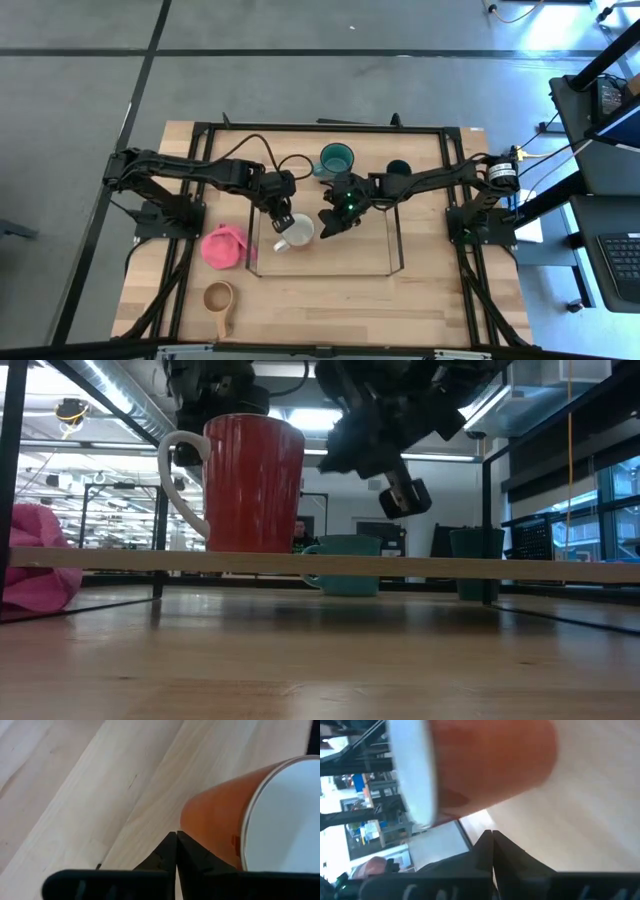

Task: Stack small to large cups/mugs on shelf
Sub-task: Put the orange mug on the shelf

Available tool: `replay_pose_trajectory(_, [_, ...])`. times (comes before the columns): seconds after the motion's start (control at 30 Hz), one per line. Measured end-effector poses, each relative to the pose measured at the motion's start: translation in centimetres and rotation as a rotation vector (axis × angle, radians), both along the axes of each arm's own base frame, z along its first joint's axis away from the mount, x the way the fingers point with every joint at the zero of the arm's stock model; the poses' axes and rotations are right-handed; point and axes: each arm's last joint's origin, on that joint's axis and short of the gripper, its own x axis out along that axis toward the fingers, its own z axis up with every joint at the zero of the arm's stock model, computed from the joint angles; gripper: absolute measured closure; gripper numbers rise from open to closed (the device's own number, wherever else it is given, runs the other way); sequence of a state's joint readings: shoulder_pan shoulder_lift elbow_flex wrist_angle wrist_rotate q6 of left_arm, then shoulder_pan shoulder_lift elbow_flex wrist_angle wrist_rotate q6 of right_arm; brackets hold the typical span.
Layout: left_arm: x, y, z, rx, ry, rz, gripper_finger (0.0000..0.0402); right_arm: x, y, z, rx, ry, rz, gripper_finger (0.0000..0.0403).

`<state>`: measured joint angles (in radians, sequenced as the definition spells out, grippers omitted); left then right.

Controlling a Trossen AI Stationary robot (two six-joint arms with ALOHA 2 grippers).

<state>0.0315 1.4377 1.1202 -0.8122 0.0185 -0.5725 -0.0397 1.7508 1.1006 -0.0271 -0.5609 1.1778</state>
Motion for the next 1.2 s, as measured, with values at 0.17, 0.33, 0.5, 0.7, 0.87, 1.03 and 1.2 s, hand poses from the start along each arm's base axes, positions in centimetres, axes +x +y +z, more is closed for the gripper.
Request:
replay_pose_trajectory(0.17, [0.2, 0.0, 0.1, 0.004, -0.027, -0.007, 0.0389, 0.6, 0.1, 1.2, -0.004, -0.044, 0.006, 0.0398])
replay_pose_trajectory(0.33, [0.3, 0.0, 0.1, 0.004, -0.029, -0.007, 0.0388, 0.7, 0.1, 1.4, -0.007, -0.05, 0.002, 0.04])
replay_pose_trajectory(0.5, [0.3, -0.1, 0.1, -0.004, -0.029, -0.013, 0.0388, 0.8, 0.0, 1.2, -0.011, -0.045, -0.003, 0.0397])
replay_pose_trajectory(0.7, [0.3, -0.5, 0.1, -0.041, -0.029, -0.031, 0.0388, 1.1, -0.1, 0.7, -0.022, -0.04, -0.021, 0.0399])
replay_pose_trajectory(0.87, [0.2, -0.9, 0.1, -0.053, -0.02, -0.026, 0.0388, 1.2, -0.7, 0.4, -0.026, -0.037, -0.039, 0.0396])
replay_pose_trajectory(1.03, [0.1, -1.2, 0.1, -0.07, -0.013, -0.018, 0.0388, 1.3, -2.0, 0.3, -0.039, -0.041, -0.08, 0.0395])
replay_pose_trajectory(1.2, [0.1, -1.5, 0.1, -0.095, -0.009, -0.03, 0.0388, 1.3, -2.9, 0.3, -0.05, -0.054, -0.1, 0.0394])
